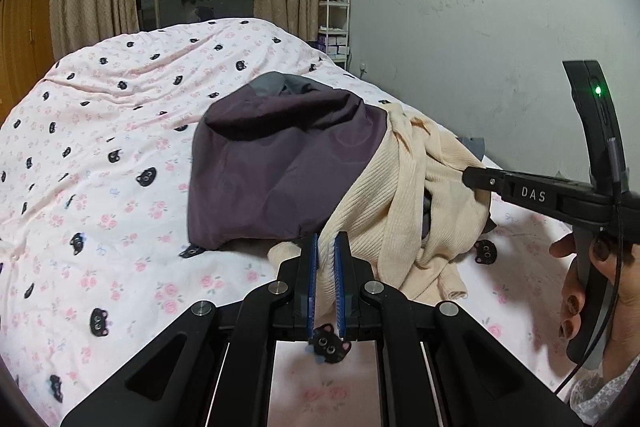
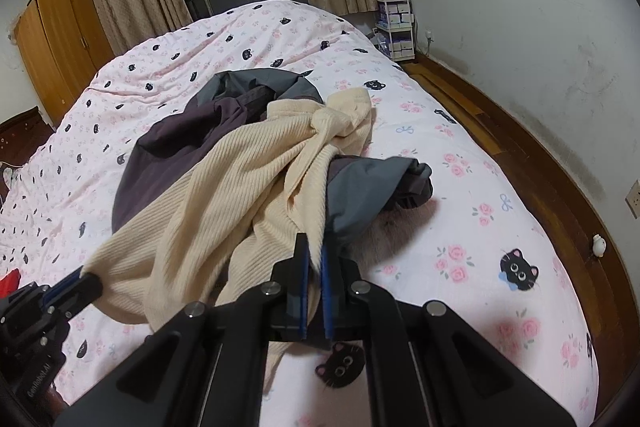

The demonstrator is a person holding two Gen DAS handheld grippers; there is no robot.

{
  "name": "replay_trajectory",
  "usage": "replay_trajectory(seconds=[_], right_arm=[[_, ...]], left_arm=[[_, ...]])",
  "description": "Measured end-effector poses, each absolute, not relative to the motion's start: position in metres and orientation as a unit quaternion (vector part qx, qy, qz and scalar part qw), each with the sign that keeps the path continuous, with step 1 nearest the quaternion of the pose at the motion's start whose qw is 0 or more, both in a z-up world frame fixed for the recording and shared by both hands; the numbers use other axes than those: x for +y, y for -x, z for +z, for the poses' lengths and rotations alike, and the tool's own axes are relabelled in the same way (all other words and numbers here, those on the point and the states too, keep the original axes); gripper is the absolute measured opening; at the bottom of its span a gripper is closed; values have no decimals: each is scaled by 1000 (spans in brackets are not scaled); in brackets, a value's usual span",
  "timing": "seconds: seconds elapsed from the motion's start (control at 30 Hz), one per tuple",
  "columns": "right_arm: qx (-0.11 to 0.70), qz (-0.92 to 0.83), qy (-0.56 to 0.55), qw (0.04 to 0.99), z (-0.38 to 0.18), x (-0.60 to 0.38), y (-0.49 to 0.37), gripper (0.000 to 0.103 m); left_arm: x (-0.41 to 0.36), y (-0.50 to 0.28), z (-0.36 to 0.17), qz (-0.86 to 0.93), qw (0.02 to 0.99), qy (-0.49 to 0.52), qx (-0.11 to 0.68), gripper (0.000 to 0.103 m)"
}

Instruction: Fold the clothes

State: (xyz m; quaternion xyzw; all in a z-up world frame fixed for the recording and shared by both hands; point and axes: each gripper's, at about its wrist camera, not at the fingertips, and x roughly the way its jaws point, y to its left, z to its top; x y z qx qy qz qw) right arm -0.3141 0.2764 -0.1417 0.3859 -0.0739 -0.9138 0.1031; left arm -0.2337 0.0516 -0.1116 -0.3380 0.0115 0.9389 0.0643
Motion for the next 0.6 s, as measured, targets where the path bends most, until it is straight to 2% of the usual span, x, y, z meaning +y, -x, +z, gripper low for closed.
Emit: replay_trajectory(seconds=[0.37,0.43,0.6], right_arm=[[-65,-914,-390,93,-138,270,298,6],[-64,-912,-393,94,-140,268,296,2],[-65,-913,-393,94,-138,265,290,2]], left_arm=[[39,211,-101,941,50,335,7,7],[37,210,-102,941,49,336,7,7],[37,209,-107,939,51,339,13,7]])
